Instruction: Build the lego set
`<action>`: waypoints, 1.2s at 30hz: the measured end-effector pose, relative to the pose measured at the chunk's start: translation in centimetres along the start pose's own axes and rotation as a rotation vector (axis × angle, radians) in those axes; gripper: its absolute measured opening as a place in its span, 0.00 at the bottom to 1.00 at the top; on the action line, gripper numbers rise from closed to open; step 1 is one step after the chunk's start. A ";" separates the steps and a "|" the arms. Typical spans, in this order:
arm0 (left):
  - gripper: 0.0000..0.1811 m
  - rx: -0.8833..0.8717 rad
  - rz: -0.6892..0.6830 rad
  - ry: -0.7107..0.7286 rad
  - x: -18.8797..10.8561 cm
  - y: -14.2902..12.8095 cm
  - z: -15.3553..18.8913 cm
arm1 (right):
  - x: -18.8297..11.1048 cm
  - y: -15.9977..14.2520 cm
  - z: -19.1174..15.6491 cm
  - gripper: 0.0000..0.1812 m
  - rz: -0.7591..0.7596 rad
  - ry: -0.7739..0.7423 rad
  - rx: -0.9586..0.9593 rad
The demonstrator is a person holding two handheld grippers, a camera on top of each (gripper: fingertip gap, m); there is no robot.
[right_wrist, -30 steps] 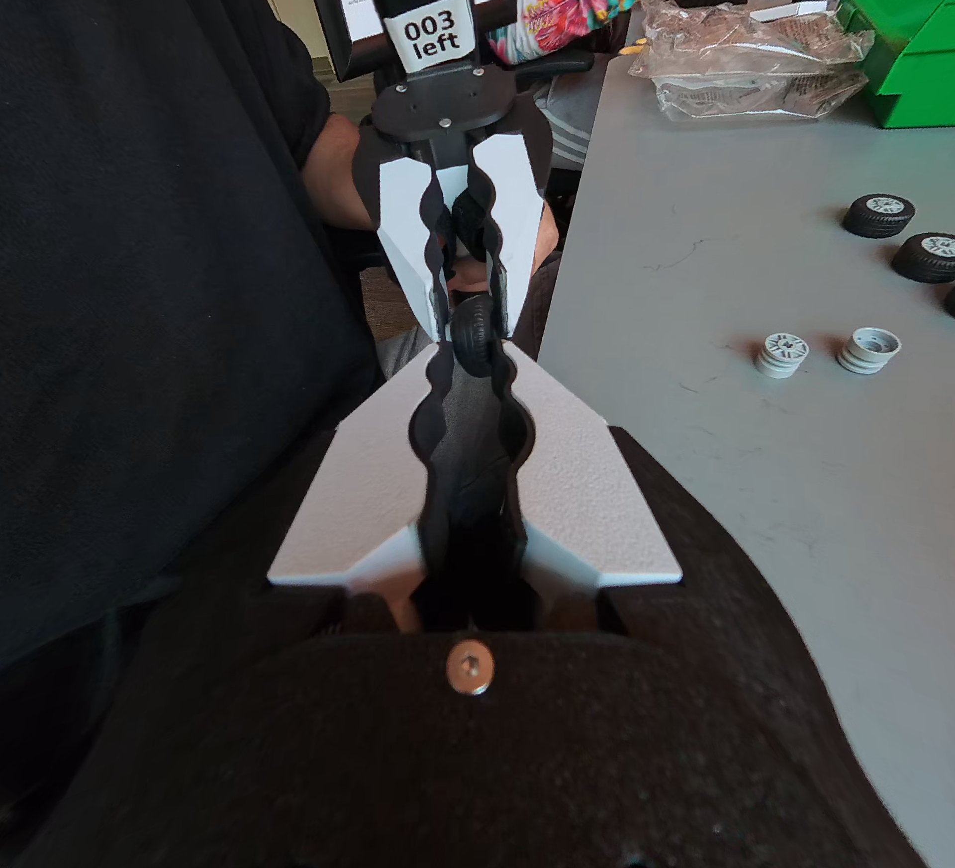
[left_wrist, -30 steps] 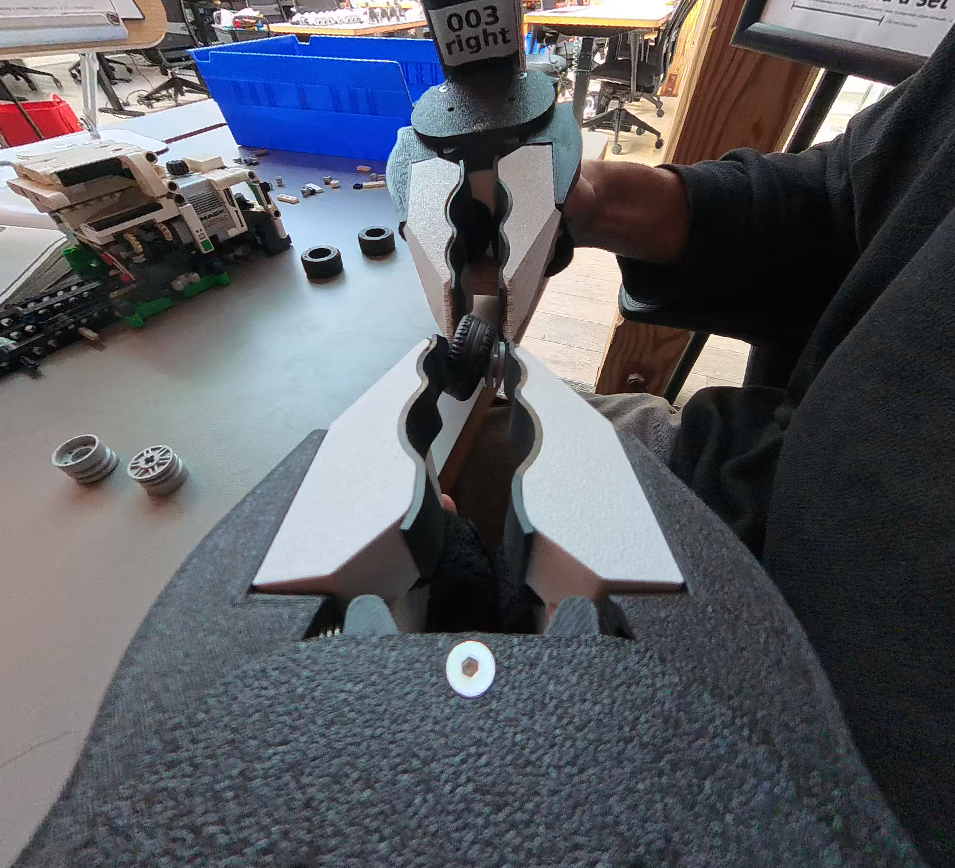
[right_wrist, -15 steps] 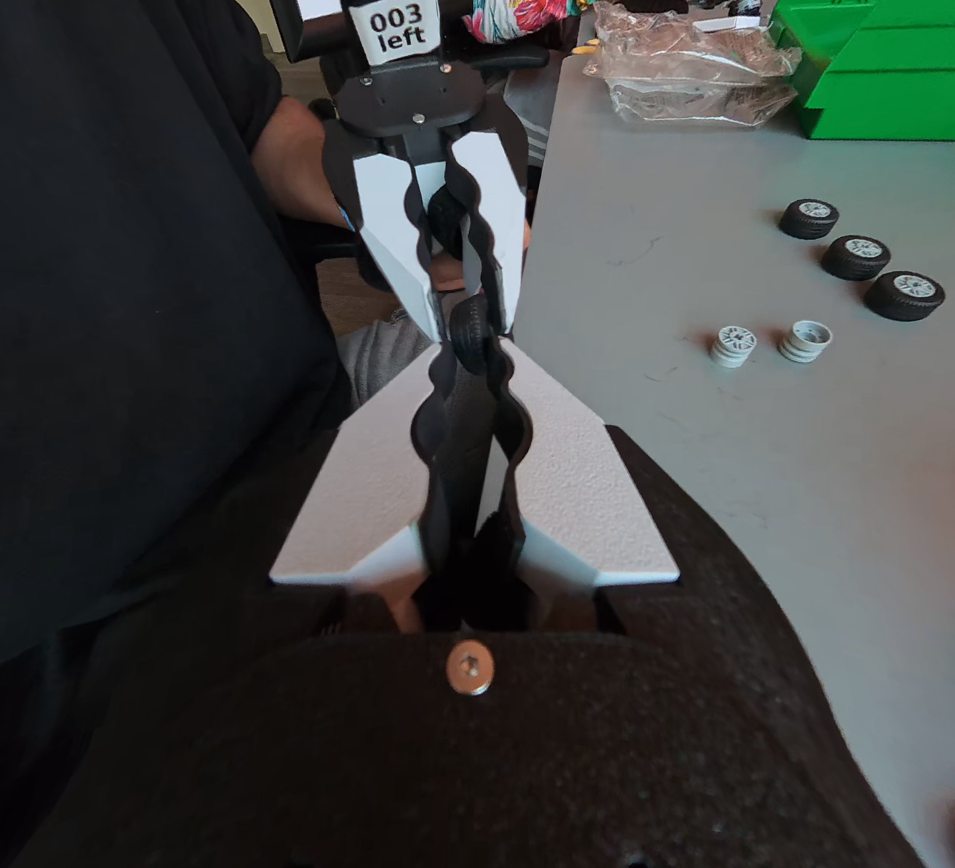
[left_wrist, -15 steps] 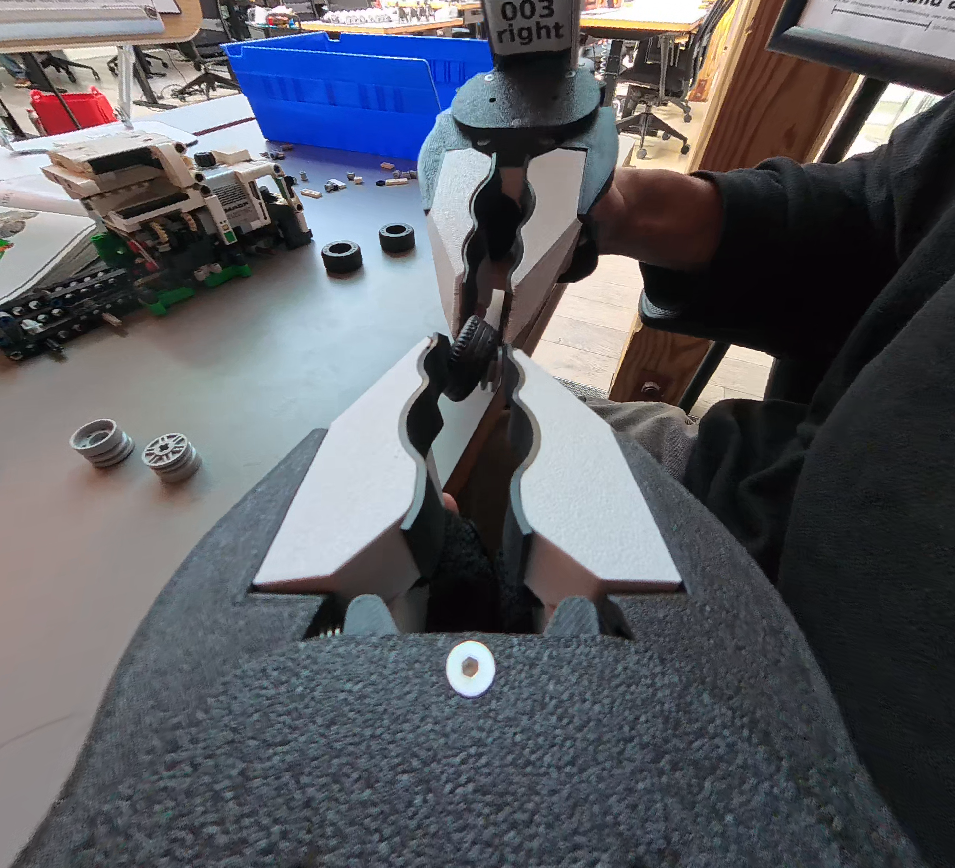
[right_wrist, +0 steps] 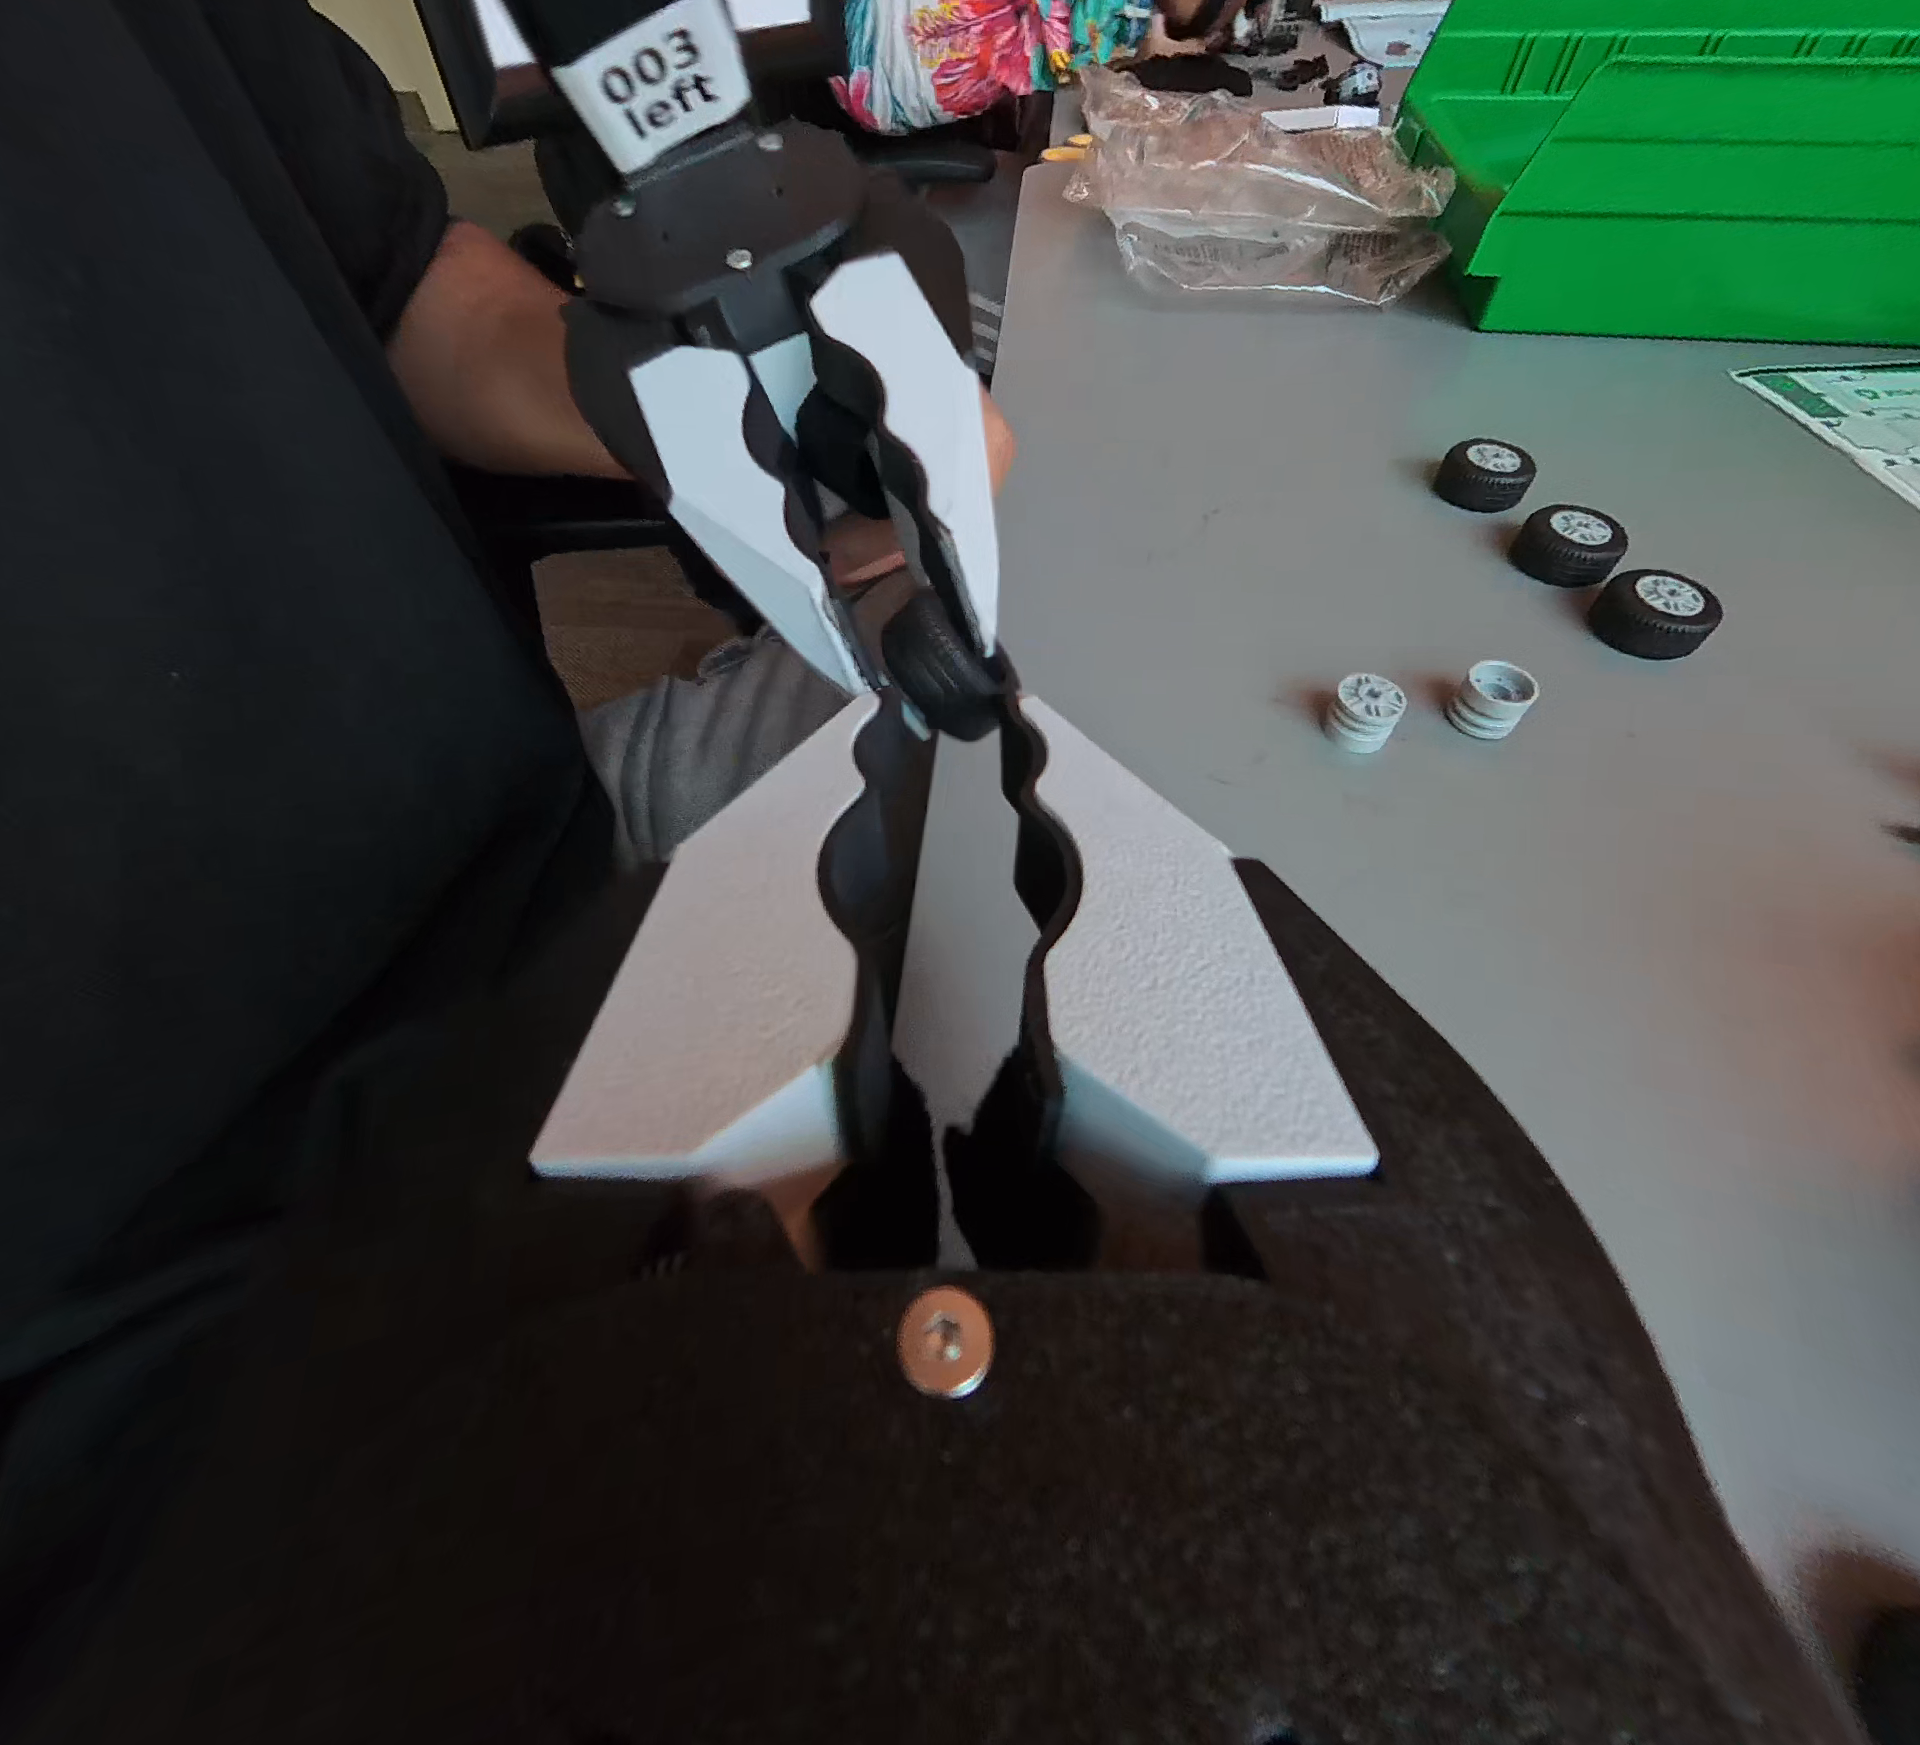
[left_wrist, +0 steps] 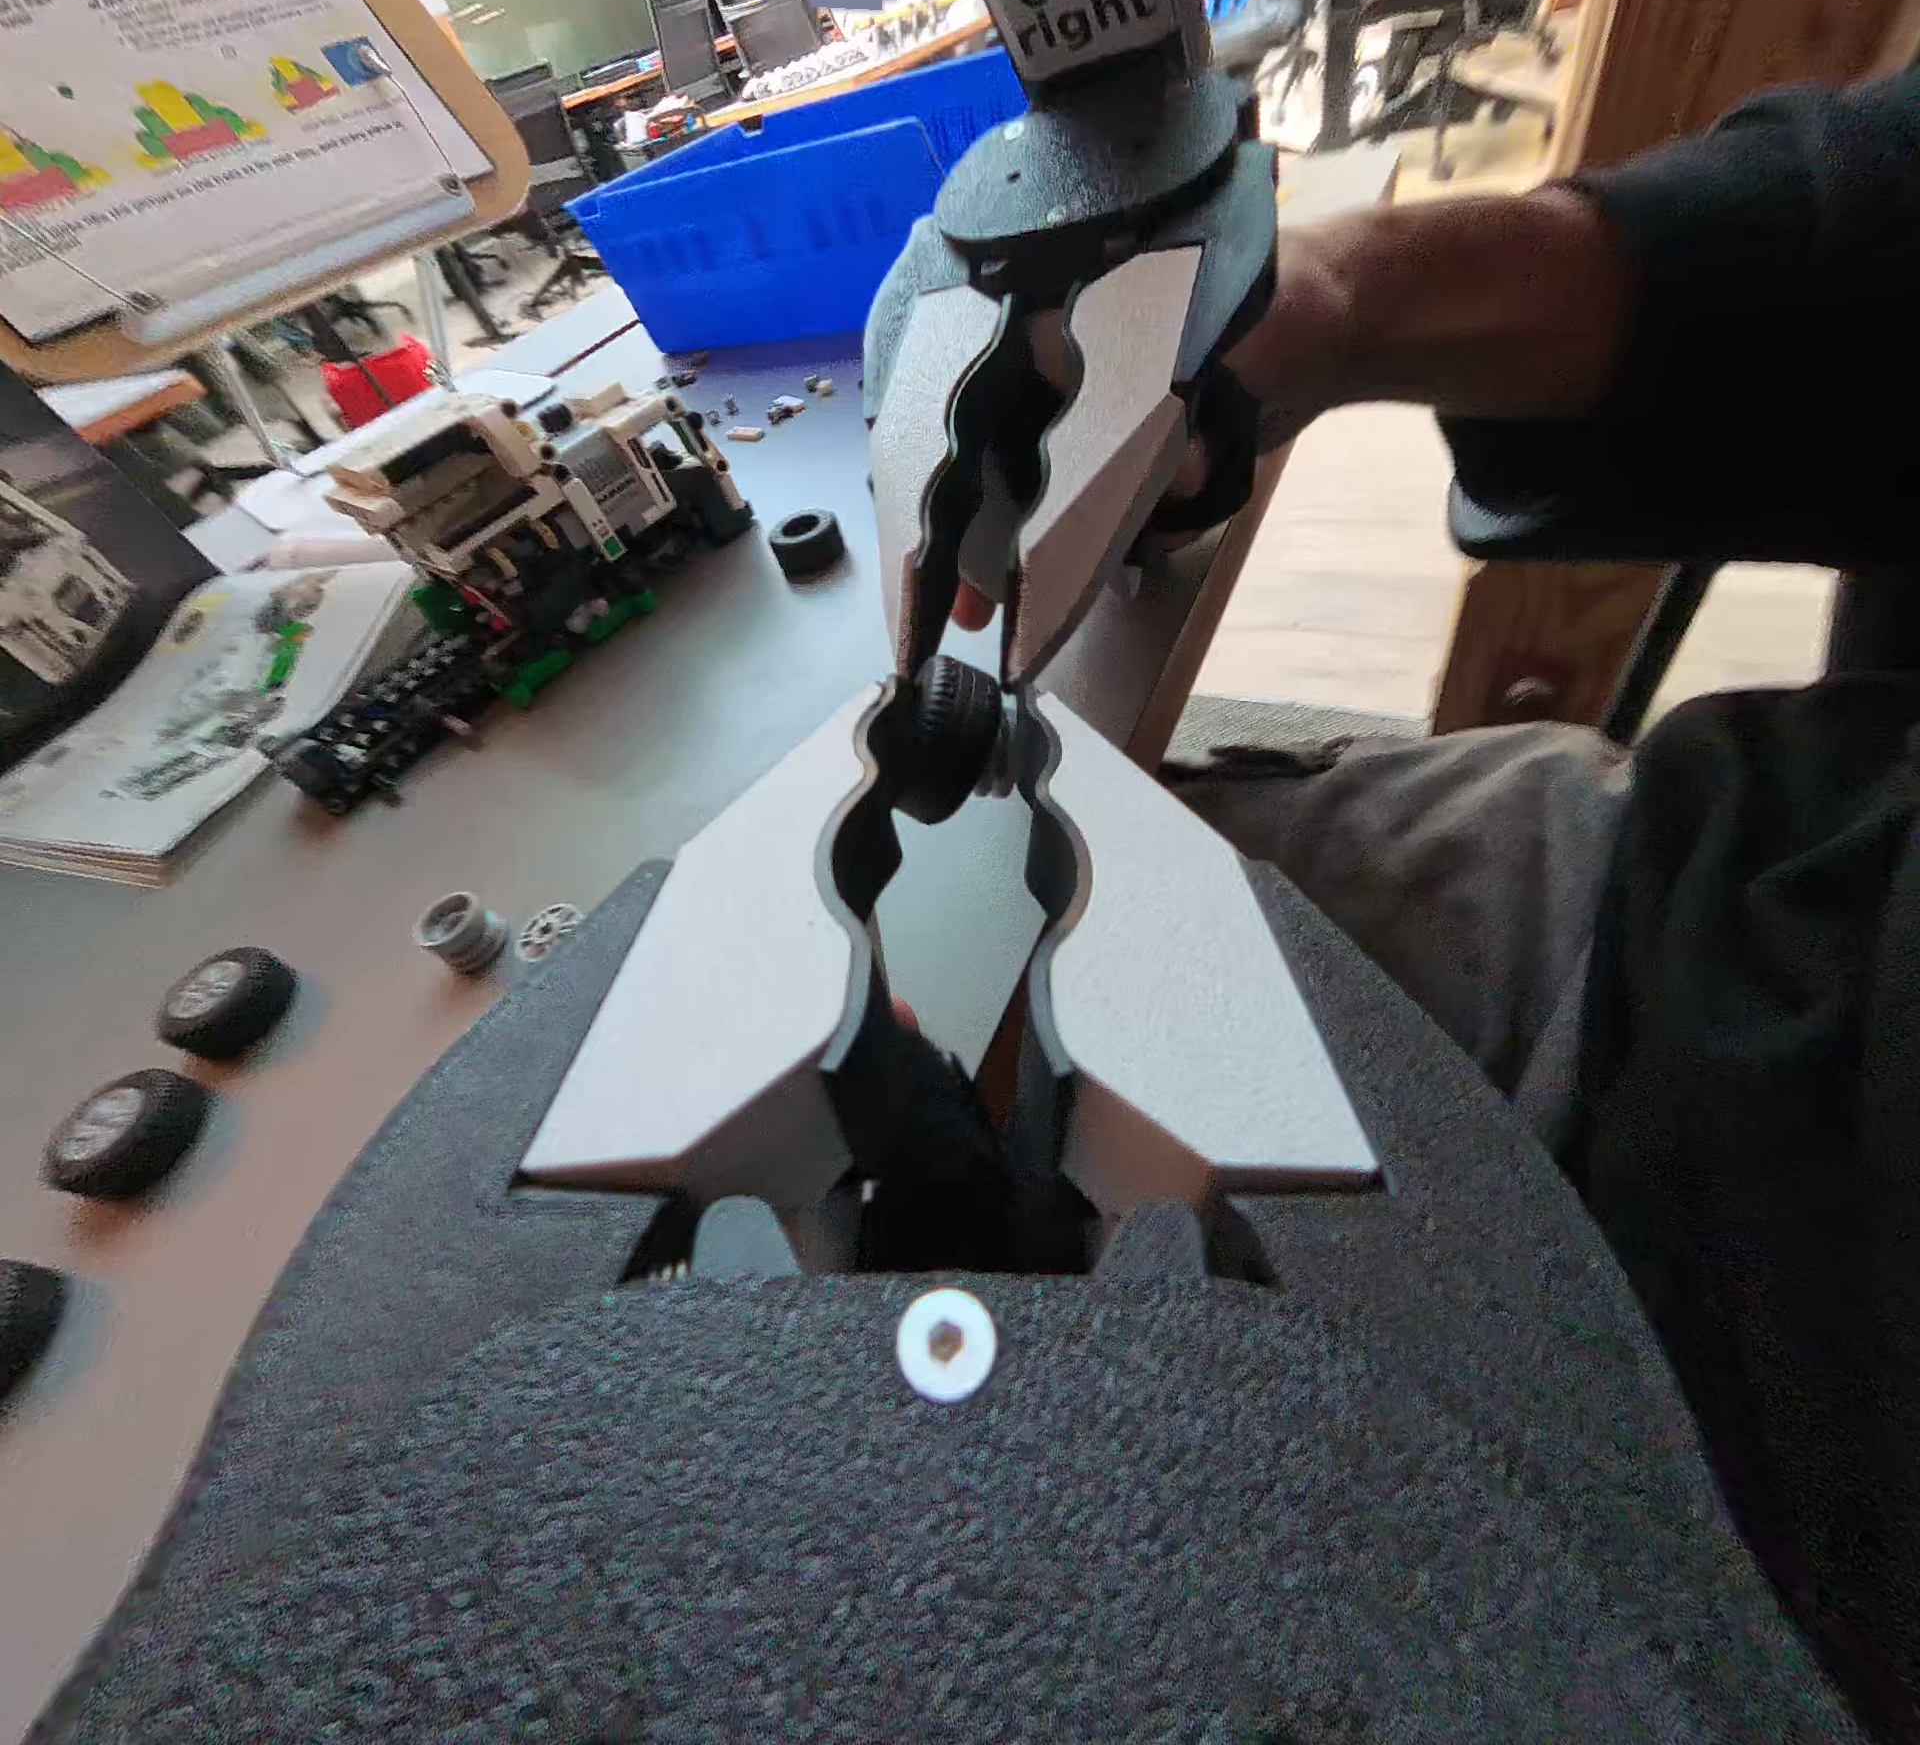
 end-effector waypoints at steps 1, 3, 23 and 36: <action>0.10 0.074 -0.039 0.025 0.0 -0.4 0.0 | 0.0 -0.4 0.5 0.08 -0.026 -0.025 0.008; 0.09 0.216 -0.120 0.086 0.0 -0.9 -0.3 | -0.3 -0.9 1.7 0.09 -0.061 -0.056 0.099; 0.07 1.037 -0.175 0.460 0.2 1.1 1.3 | 1.0 1.4 0.1 0.14 -0.040 0.536 1.018; 0.19 -0.292 0.205 0.075 -2.0 2.6 -2.7 | 1.0 1.8 0.3 0.13 0.043 0.186 0.554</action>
Point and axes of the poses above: each gripper's, where its closed fingertips meet, x out along the fingers, y out of its top, z = x × y across the jaws, the point moved 3 cm from there along -x, back along the fingers, and after that the axes turned 10 degrees about -y, right-handed, at the moved point
